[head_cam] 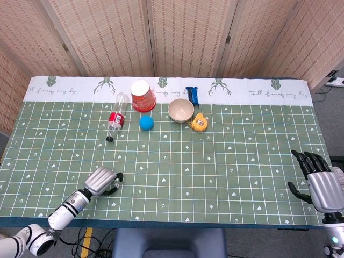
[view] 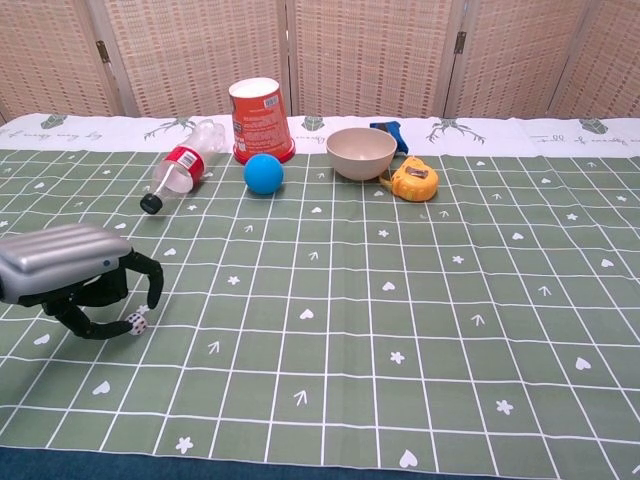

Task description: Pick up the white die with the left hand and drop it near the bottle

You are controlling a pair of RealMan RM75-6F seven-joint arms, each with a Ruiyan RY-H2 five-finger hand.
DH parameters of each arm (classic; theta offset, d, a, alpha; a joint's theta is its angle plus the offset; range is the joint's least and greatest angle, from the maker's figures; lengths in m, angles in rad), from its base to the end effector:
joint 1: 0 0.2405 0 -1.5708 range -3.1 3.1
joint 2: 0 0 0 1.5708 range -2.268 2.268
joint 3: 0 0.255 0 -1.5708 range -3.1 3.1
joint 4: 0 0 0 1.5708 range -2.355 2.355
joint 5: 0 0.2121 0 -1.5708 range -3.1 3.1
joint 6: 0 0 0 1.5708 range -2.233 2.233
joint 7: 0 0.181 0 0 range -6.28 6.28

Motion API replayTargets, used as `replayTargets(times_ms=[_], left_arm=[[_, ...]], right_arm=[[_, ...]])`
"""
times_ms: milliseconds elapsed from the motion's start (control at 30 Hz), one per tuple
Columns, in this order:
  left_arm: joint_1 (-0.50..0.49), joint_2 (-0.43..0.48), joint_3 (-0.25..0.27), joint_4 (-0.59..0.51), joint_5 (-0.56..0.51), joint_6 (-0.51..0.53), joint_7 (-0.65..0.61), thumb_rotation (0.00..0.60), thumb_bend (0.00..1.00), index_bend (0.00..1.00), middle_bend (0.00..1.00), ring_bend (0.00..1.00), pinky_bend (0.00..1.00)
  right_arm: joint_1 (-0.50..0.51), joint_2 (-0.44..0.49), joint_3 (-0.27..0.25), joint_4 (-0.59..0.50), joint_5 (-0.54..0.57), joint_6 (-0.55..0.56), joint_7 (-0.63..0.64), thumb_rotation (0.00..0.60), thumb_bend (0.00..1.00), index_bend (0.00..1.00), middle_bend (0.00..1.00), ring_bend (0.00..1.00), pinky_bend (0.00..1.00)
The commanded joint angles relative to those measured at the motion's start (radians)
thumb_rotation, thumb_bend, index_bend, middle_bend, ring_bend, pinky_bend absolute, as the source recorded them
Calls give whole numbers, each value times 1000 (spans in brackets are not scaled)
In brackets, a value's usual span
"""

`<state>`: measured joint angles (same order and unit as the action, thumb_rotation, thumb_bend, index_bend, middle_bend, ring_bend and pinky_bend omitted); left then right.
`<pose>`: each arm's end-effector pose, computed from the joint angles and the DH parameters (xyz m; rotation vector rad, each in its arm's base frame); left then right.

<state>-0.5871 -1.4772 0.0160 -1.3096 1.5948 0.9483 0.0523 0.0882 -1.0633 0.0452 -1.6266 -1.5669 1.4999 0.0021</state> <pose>-0.2220 0.3183 -0.0370 -2.1444 -0.8120 -0.7974 -0.2996 -0.2177 0.1697 1.4496 -0.8353 0.9215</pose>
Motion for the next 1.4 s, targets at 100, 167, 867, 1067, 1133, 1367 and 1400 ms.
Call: replayTargets(times_ms=[100,167,867,1067,1133,1367,1400], left_arm=[[2,2,8,1,-6,7,8,600,362,469,969,828,905],[5,4,12,-1,-8,14,9,600,362,468,969,828,905],[-6,-33,13,42,-39,19,-9,600,362,565,971,832,905],[-6,-12,-20,5,-45,71,-70,600,362,579,971,833,905],[-16,-2,-27,-7,-37,74,-76,600,362,579,971,833,905],[-35,0,-108,-38,-44,161,-109,600,362,572,971,832,905],[-33,-4,-135,-41,-44,203,-128,600,362,561,971,831,905]], right_arm=[[4,-2,0,-1,0,-6,-4,600,241,101,187,140,162],[4,-3,1,-2,1,-7,-6,600,242,101,187,140,162],[9,-8,5,4,10,-18,-1,600,242,101,188,139,162],[12,-9,4,12,13,-24,3,600,241,101,188,140,162],[13,-10,5,14,14,-26,7,600,241,100,188,140,162],[18,-9,6,23,18,-35,17,600,242,100,188,139,162],[18,-7,6,22,19,-37,16,600,242,101,188,140,162]])
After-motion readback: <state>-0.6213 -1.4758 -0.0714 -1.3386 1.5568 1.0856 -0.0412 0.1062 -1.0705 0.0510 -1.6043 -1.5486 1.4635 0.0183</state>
